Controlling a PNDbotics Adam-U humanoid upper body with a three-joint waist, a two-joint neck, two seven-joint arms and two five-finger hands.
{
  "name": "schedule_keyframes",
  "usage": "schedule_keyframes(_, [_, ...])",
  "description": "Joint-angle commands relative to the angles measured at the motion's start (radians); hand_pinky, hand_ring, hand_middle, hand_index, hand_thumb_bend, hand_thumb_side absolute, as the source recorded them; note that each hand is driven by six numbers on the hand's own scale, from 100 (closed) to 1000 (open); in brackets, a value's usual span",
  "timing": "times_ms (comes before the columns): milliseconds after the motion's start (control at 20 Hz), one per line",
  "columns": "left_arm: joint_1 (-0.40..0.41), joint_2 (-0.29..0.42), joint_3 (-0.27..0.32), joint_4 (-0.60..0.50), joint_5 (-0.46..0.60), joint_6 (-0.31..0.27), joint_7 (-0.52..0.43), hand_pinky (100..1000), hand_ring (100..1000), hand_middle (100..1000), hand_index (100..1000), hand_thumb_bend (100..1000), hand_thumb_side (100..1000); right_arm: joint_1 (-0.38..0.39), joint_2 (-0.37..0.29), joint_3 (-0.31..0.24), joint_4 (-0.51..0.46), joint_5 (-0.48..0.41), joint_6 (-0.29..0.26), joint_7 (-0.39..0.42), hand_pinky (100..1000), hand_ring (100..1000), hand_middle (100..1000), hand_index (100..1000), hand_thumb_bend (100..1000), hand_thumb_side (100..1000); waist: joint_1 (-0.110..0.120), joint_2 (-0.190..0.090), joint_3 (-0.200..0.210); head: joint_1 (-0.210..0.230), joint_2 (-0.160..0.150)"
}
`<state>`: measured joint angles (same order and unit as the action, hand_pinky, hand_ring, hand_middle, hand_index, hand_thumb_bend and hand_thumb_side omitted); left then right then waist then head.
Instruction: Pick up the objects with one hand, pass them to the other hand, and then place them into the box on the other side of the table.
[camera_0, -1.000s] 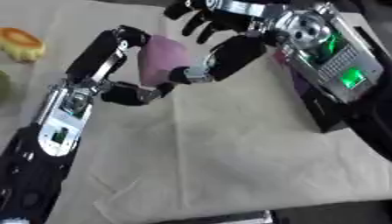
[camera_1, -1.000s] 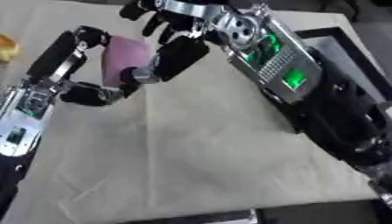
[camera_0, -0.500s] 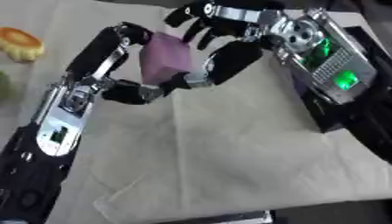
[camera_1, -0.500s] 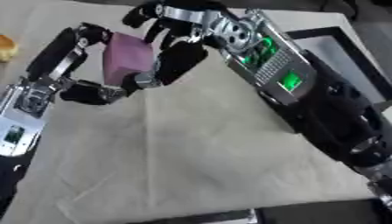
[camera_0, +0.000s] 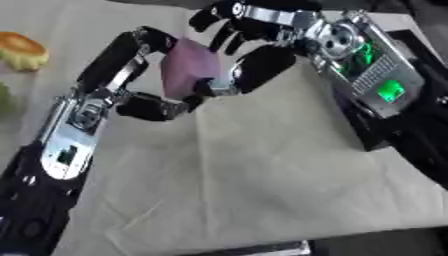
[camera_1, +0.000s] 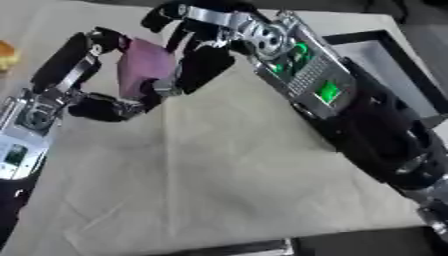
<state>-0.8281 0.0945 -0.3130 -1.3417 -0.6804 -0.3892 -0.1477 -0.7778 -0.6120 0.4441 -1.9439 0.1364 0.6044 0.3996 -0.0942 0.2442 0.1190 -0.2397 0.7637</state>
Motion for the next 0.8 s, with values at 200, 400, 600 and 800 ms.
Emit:
schedule_keyframes(200, [-0.023, -0.006, -0.005, -0.029, 0.008, -0.006, -0.007, 667, 600, 410, 391, 100, 324, -0.007, -0.011, -0.006, 0.008, 0.005, -0.005, -0.008, 777, 860, 894, 917, 526, 256, -0.009, 0.000, -0.001, -0.003, 0.003])
schedule_keyframes(400, [-0.024, -0.007, -0.004, -0.025, 0.004, -0.003, -0.010, 664, 599, 410, 390, 100, 322, -0.005, -0.012, -0.010, 0.003, 0.007, -0.011, -0.011, 793, 897, 903, 916, 544, 244, -0.009, 0.001, -0.002, -0.002, 0.004])
schedule_keyframes(600, [-0.024, -0.008, -0.006, -0.024, 0.002, -0.003, -0.013, 662, 599, 410, 391, 100, 316, -0.003, -0.012, -0.013, 0.002, 0.006, -0.015, -0.015, 801, 907, 903, 911, 552, 234, -0.009, 0.002, -0.002, -0.004, 0.005])
schedule_keyframes(800, [-0.025, -0.008, -0.007, -0.021, -0.003, -0.002, -0.017, 660, 599, 410, 391, 100, 312, -0.001, -0.013, -0.015, 0.003, 0.003, -0.018, -0.018, 798, 900, 897, 908, 554, 232, -0.009, 0.003, -0.003, -0.004, 0.006])
